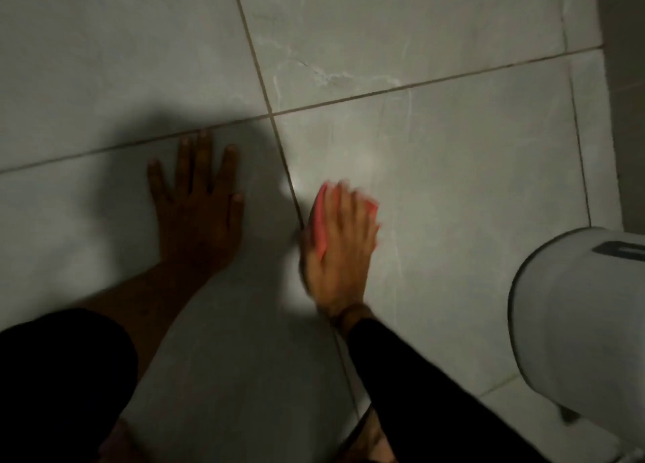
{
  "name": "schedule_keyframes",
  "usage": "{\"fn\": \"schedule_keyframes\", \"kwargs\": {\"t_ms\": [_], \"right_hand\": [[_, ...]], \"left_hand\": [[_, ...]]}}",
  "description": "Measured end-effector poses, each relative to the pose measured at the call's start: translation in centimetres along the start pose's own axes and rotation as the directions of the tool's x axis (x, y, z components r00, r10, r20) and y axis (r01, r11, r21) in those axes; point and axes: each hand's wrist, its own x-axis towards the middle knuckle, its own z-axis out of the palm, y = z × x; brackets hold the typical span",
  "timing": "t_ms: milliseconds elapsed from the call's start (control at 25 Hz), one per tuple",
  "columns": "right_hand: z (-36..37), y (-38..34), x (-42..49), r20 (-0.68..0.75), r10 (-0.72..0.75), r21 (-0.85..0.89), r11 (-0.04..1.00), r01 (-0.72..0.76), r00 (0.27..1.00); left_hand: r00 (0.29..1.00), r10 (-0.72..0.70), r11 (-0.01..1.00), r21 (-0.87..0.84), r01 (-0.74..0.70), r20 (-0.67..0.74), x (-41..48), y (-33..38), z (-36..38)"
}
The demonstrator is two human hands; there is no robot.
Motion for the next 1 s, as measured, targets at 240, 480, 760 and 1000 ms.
{"fn": "schedule_keyframes", "kwargs": {"t_ms": [240, 480, 760, 1000], "right_hand": [[-11.7, -1.3, -9.9, 0.558, 0.333, 0.756, 0.172, -0.631, 0.76], [-30.5, 3.0, -13.3, 0.728, 0.472, 0.686, -0.5, -0.529, 0.497], [-46.6, 17.3, -17.5, 0.678, 0.575, 0.724, -0.631, -0.278, 0.458], [-47.4, 30.1, -17.3, 0.482, 0.86, 0.867, -0.441, -0.23, 0.169]], "left_hand": [[0.923, 0.103, 0.968, -0.252, -0.007, 0.371, -5.3, 7.8, -8.5], [0.571, 0.181, 0.466, -0.581, 0.667, 0.801, -9.5, 26.2, -22.9], [0.388, 0.543, 0.678, -0.661, 0.322, 0.745, -7.8, 48.2, -34.0], [0.519, 0.519, 0.846, -0.494, -0.2, 0.679, -8.9, 62.9, -30.3]]}}
